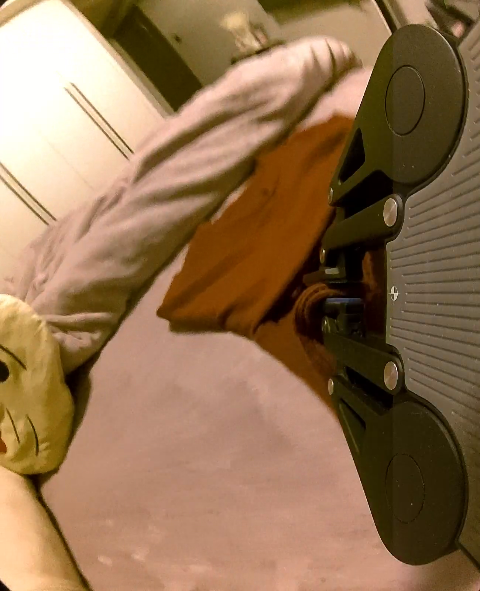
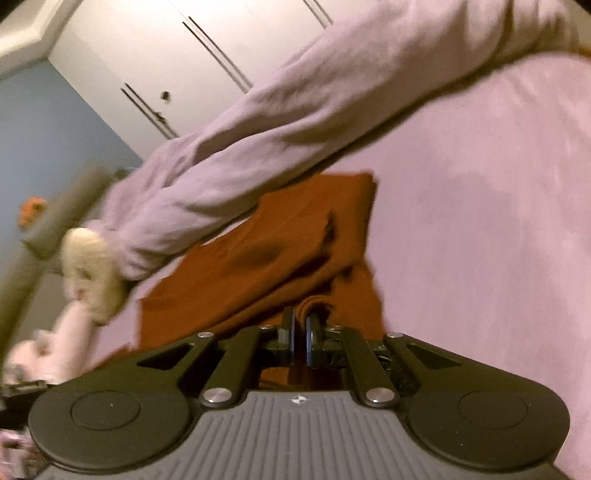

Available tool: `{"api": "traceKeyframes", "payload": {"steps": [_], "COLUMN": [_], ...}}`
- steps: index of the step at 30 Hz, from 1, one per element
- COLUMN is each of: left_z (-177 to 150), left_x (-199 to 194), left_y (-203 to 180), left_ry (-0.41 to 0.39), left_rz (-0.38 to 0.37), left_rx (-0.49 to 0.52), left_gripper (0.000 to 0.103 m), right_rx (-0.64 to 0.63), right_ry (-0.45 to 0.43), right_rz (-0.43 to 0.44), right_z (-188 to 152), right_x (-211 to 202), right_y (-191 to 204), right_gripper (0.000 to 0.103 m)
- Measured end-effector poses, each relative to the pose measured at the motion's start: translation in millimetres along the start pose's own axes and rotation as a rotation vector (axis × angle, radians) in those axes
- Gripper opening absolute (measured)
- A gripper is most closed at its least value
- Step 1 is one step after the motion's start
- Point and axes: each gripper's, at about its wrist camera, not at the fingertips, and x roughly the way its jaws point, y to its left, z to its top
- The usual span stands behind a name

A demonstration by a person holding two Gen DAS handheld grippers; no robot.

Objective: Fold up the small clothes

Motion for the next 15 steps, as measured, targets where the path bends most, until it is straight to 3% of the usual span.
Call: {"api": "traceKeyframes", "payload": {"steps": [2, 4, 5, 8, 11, 13, 15], "left_z": [-2, -6, -7, -10, -14, -18, -21], "left_x": [13, 14, 13, 2, -2, 3, 14], "left_y": [-9, -16, -16, -7, 2, 3, 0], "left_ry": [0.006, -0.017, -0.037, -0.083, -0.061, -0.024, 0.008], "left_rz": [0.093, 0.139, 0.147, 0.146, 0.102, 0.099, 0.102], "left_rx": [0.077, 0.172, 0.205, 0.243, 0.312, 0.358, 0.396], "left_gripper": [0.015, 0.029, 0.042, 0.061, 0.084, 0.084, 0.085], "right_rx": [-0.069, -0.158, -0.185, -0.252, -0.319, -0.373, -0.417], "right_ry": [-0.015, -0.007, -0.021, -0.097, -0.080, -0.044, -0.017], "right_rz": [-0.067, -0.139, -0.163, -0.250, -0.235, -0.201, -0.177], "right_z": [5, 6, 4, 3, 1, -5, -10], "right_x": [14, 27, 27, 17, 9, 7, 8], "right_y": [7, 13, 15, 11, 4, 2, 2], "right_gripper": [0.005, 0.007, 0.009, 0.015, 0.023, 0.033, 0.033]}}
